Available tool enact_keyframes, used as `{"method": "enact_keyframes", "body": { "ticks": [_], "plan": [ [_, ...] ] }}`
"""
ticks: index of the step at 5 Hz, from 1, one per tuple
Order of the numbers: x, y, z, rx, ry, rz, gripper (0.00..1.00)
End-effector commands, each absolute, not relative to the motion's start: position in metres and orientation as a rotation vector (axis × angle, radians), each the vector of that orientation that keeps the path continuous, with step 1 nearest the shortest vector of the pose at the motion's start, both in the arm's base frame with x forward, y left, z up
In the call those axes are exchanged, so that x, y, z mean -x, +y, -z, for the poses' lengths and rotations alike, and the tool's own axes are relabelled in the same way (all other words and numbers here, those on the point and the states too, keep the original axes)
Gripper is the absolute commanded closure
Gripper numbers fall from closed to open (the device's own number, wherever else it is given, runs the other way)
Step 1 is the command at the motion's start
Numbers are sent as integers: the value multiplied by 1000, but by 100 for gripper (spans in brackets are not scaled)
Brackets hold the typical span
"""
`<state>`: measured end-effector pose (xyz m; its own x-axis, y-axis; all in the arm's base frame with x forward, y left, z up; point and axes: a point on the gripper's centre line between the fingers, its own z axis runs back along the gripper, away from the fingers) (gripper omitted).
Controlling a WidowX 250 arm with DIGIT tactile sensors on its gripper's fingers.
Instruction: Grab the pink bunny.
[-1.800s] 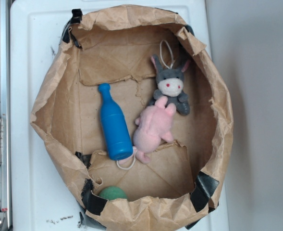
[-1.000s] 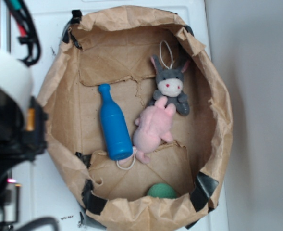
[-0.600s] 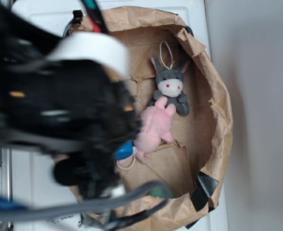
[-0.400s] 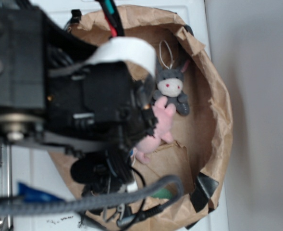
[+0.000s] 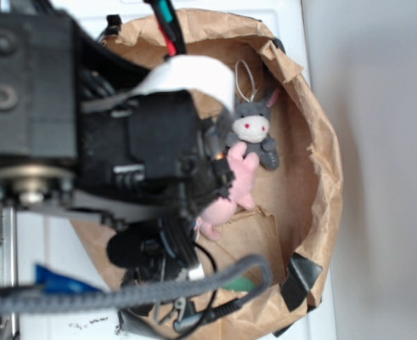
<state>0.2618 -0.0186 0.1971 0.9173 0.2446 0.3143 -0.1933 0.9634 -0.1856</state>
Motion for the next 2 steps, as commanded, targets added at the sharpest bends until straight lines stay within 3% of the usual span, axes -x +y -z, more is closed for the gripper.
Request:
{"method": "enact_keyframes", "body": {
  "ticks": [1, 2],
  "plan": [
    [-274, -18, -179, 115, -428, -252, 0],
    [-287, -13, -150, 65, -449, -282, 0]
  ]
}}
